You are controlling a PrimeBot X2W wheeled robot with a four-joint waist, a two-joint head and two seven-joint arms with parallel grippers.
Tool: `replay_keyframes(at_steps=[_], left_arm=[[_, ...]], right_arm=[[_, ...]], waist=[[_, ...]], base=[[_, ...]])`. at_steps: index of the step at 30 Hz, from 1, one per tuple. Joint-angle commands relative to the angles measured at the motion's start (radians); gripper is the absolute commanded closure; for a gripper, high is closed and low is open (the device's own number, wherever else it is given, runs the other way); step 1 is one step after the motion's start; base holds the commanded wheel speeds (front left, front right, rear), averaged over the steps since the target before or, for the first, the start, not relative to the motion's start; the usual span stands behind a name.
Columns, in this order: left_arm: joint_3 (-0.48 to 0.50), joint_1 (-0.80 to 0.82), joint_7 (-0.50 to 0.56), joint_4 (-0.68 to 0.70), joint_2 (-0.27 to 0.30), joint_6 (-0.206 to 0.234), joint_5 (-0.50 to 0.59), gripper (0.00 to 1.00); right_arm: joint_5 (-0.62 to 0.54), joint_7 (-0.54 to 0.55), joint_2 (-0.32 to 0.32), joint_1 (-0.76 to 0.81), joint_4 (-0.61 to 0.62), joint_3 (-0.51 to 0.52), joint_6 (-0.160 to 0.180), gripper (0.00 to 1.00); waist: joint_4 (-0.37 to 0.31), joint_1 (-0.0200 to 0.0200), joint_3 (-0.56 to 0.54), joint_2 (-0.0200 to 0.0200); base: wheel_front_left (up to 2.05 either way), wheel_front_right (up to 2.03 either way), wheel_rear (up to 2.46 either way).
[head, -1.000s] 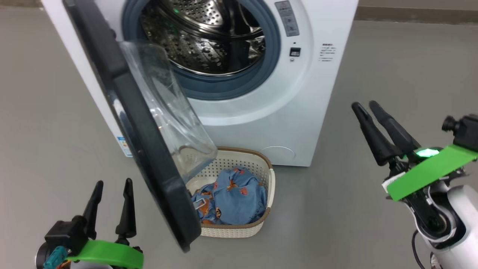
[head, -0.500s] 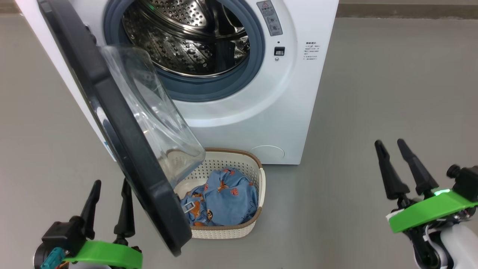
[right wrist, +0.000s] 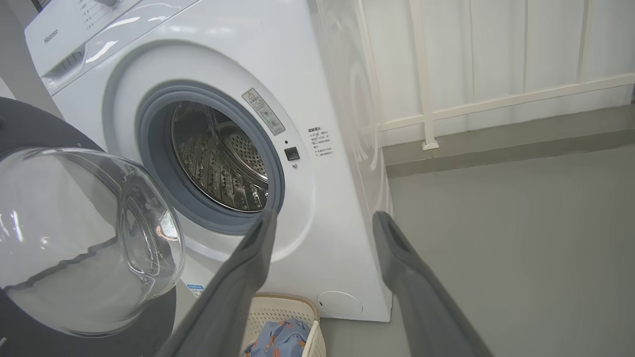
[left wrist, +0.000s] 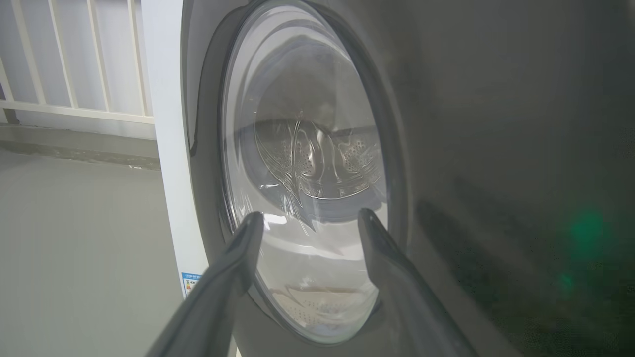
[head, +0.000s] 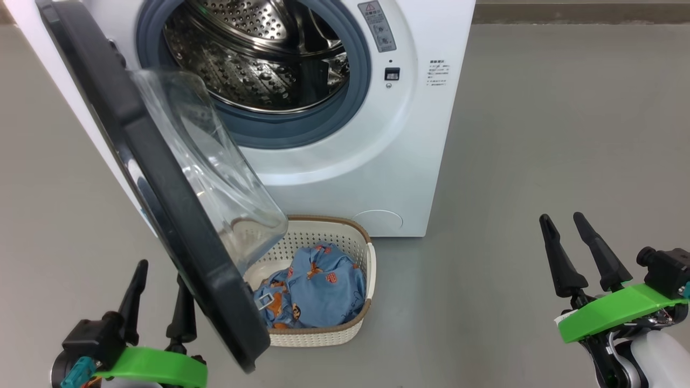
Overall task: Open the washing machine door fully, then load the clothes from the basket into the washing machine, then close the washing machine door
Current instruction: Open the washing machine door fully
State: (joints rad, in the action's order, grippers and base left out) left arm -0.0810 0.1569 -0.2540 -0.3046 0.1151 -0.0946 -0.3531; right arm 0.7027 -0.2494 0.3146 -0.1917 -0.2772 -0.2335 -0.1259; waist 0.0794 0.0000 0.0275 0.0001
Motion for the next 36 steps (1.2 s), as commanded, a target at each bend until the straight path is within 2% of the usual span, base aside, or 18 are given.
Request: replay_keyframes(at_steps=[1,12,21,36], left_arm=[[0.028,0.013,-0.004,0.023,0.027,0.005,-0.010,0.00],[0.025,0.008,-0.004,0.020,0.034,0.010,-0.015,0.00],[0.019,0.005,-0.004,0.021,0.038,0.014,-0.020,0.00],[0.011,0.011,-0.005,0.026,0.045,0.023,-0.027,0.00]], right_arm=[[-0.030,-0.012,0.010,0.011,0.014,-0.007,-0.005,0.00],[-0.105,-0.012,-0.002,0.016,-0.028,0.001,-0.005,0.00],[-0.210,-0.012,-0.021,0.011,-0.059,0.013,-0.005,0.00],[-0.221,-0.012,-0.048,0.001,-0.058,0.021,-0.005,0.00]], waist=[[-0.003,0.0000,-0.001,-0.0001],[-0.021,0.0000,-0.006,-0.0001],[-0.029,0.0000,-0.009,-0.0001],[-0.034,0.0000,0.001,-0.0001]], base=[[0.00,0.00,0.00],[0.00,0.00,0.00],[0.00,0.00,0.00],[0.00,0.00,0.00]])
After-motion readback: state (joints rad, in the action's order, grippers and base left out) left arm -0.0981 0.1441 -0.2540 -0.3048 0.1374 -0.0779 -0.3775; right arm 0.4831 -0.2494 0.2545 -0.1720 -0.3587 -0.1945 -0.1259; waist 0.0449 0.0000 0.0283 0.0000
